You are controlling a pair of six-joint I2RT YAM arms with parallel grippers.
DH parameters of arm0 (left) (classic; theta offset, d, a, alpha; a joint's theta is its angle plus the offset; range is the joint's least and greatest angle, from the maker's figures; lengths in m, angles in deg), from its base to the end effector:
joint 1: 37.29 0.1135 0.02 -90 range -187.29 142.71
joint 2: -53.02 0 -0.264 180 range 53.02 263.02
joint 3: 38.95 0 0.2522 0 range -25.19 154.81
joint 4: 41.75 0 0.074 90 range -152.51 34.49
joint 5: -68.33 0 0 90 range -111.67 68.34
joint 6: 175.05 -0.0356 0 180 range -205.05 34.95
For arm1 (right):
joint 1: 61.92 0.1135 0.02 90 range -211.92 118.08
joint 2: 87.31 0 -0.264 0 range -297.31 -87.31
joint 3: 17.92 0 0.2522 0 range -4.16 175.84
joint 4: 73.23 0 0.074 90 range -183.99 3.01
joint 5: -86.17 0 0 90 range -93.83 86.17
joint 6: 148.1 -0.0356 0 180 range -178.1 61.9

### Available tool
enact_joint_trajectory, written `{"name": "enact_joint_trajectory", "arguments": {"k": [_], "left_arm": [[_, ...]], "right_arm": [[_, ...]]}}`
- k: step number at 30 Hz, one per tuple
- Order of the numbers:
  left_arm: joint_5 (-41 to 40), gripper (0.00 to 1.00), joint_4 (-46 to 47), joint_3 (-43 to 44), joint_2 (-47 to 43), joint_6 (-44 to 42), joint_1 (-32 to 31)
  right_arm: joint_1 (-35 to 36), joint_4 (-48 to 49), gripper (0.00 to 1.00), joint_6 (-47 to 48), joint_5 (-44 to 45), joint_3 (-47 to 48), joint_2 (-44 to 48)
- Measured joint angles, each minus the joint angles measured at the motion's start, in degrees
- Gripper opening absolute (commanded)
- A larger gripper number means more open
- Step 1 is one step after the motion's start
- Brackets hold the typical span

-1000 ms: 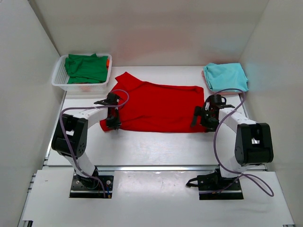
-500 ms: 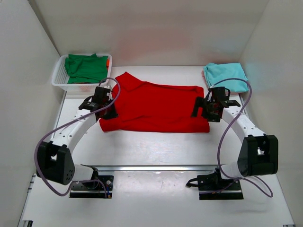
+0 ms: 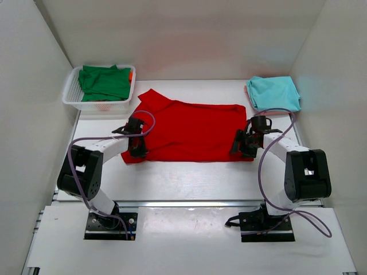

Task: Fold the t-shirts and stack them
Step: Fold the flattened tshirt in 1/3 of the way

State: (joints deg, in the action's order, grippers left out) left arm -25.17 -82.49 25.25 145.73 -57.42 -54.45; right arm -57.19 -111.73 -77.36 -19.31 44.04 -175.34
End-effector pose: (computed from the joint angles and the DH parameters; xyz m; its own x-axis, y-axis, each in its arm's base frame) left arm 0.2805 -0.0843 0.1544 -0.9186 -0.2008 -0.3404 -0.1718 0.9785 -0.1137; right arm 0.2822 0.0329 0.1687 -0.9136 0.2434 -0.3259 0.1140 0.9223 0.3692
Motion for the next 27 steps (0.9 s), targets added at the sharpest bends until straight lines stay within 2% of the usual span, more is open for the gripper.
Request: {"name": "enact_joint_trajectory", "arguments": {"k": [1, 5, 11, 12, 17, 22, 24, 25, 26, 27], "left_arm": [[-0.2, 0.17, 0.2, -1.1, -1.0, 0.2, -0.2], [-0.7, 0.16, -1.6, -5.6, -6.0, 0.8, -1.2], [-1.4, 0.15, -8.5, -11.7, -14.7, 1.9, -3.0], [-1.9, 0.15, -11.9, -11.8, -16.5, 2.4, -4.0], [-1.9, 0.15, -17.9, -11.7, -21.2, 2.2, -3.6], [-1.5, 0.14, -23.0, -9.4, -29.9, 1.3, -0.4], [-1.0, 0.26, -24.4, -6.5, -31.4, 0.4, 1.0], [-0.5, 0.29, -24.9, -4.5, -31.5, -0.3, 1.8], [-0.2, 0.26, -24.9, -2.1, -31.0, -0.9, 2.4], [0.0, 0.28, -24.5, 0.3, -30.1, -1.3, 2.9]], "right_arm": [[0.0, 0.1, 0.01, -0.2, 0.0, -0.5, 0.3], [-1.6, -1.4, 0.0, -1.7, -1.1, -4.0, 0.6], [-3.4, -6.0, 0.0, -0.7, -0.4, -4.0, 1.4], [-3.4, -8.5, 0.0, 0.5, 0.6, -4.0, 2.0], [-2.0, -16.8, 0.0, 2.4, 4.8, -5.0, 9.2], [-1.1, -22.1, 0.0, 3.0, 4.6, -0.5, 17.7], [-1.6, -22.2, 0.01, 3.7, 4.5, 2.5, 17.9], [-1.8, -22.1, 0.0, 4.0, 4.5, 3.8, 17.5], [-2.1, -22.1, 0.02, 4.5, 4.5, 5.4, 16.6], [-2.4, -21.8, 0.05, 4.7, 4.6, 6.9, 15.5]]}}
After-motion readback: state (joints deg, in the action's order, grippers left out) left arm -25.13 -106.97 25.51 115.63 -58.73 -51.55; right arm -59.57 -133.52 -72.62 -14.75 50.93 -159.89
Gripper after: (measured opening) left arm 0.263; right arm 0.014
